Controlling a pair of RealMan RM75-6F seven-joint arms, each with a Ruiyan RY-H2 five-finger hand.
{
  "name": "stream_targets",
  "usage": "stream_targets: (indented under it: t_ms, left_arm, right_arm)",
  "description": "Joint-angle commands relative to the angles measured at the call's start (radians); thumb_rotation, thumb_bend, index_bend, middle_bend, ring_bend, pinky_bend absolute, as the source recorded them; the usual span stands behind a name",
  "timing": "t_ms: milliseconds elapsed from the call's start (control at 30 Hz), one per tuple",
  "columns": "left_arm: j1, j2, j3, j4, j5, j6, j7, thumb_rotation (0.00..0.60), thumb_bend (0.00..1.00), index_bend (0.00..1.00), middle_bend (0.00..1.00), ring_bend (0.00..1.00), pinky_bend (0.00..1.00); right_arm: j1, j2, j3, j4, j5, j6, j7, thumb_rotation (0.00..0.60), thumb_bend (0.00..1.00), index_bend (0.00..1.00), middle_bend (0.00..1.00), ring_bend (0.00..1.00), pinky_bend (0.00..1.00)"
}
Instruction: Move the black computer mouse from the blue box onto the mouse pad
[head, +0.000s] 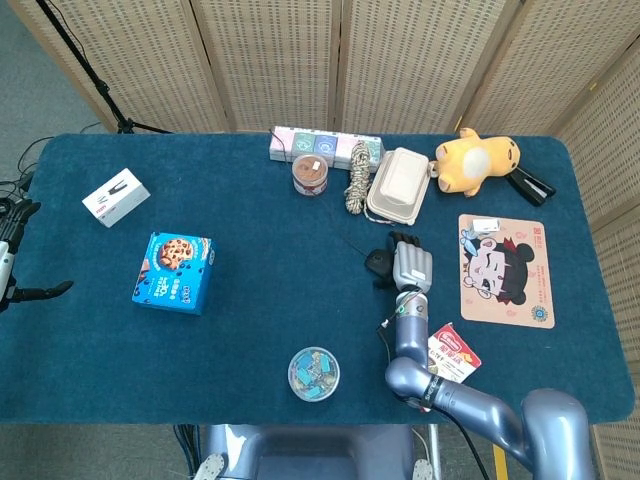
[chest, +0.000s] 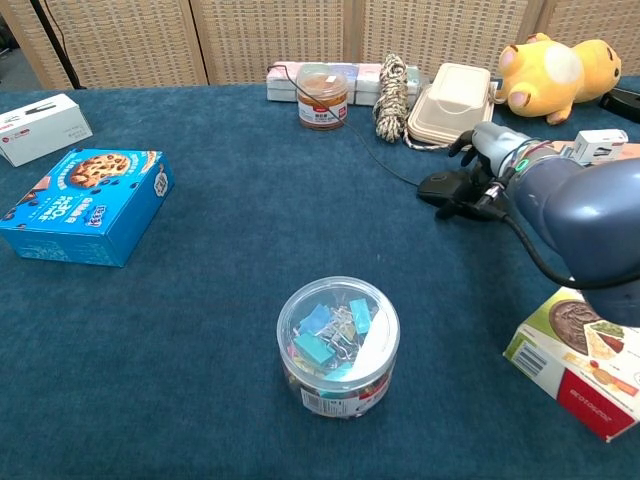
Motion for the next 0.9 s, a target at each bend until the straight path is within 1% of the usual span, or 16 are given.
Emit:
stream_targets:
  t_ms: [33, 100, 233, 333, 400, 533, 733, 833, 900]
  left_arm:
    - [0.000, 0.000, -0.001, 0.001, -0.001, -0.001, -0.001, 0.600, 0.03, 0.00, 0.00, 0.00, 0.00]
    - [-0.001, 0.000, -0.001, 0.001, -0.002, -0.003, -0.002, 0.600, 0.03, 0.00, 0.00, 0.00, 0.00]
    - [-0.001, 0.001, -0.001, 0.001, -0.002, -0.005, -0.003, 0.600, 0.03, 0.00, 0.00, 0.00, 0.00]
    - [-0.002, 0.001, -0.001, 0.001, -0.002, -0.007, -0.003, 0.600, 0.03, 0.00, 0.00, 0.00, 0.00]
    - [-0.002, 0.001, 0.000, 0.001, -0.001, -0.009, -0.004, 0.600, 0.03, 0.00, 0.00, 0.00, 0.00]
    - [-0.002, 0.002, 0.001, 0.001, 0.003, -0.013, -0.009, 0.600, 0.03, 0.00, 0.00, 0.00, 0.00]
    - [-0.008, 0.004, 0.003, 0.005, 0.005, -0.029, -0.019, 0.600, 0.03, 0.00, 0.00, 0.00, 0.00]
    - [-0.009, 0.007, 0.006, 0.004, 0.013, -0.034, -0.024, 0.600, 0.03, 0.00, 0.00, 0.00, 0.00]
    - [-0.009, 0.009, 0.009, 0.002, 0.019, -0.036, -0.029, 0.600, 0.03, 0.00, 0.00, 0.00, 0.00]
  right_arm:
    - [0.004, -0.010, 0.000, 0.021, -0.012, -0.006, 0.016, 0.600, 0.00, 0.27, 0.28, 0.22, 0.41]
    - [0.006, -0.017, 0.001, 0.038, -0.017, -0.012, 0.030, 0.600, 0.03, 0.31, 0.32, 0.26, 0.45]
    - [0.007, -0.031, 0.000, 0.063, -0.044, -0.005, 0.061, 0.600, 0.17, 0.41, 0.41, 0.36, 0.51]
    - [0.006, -0.037, 0.000, 0.069, -0.057, 0.001, 0.075, 0.600, 0.25, 0.48, 0.48, 0.42, 0.56]
    - [0.004, -0.038, 0.000, 0.069, -0.068, 0.008, 0.082, 0.600, 0.30, 0.51, 0.50, 0.44, 0.58]
    - [-0.002, -0.037, 0.001, 0.057, -0.098, 0.031, 0.104, 0.600, 0.39, 0.52, 0.51, 0.46, 0.60]
    - [-0.015, -0.014, 0.006, -0.025, -0.150, 0.085, 0.123, 0.600, 0.49, 0.54, 0.52, 0.47, 0.61]
    - [-0.014, 0.003, 0.019, -0.075, -0.183, 0.127, 0.127, 0.600, 0.51, 0.54, 0.53, 0.48, 0.61]
    - [-0.011, 0.016, 0.039, -0.100, -0.186, 0.155, 0.117, 0.600, 0.51, 0.54, 0.53, 0.48, 0.61]
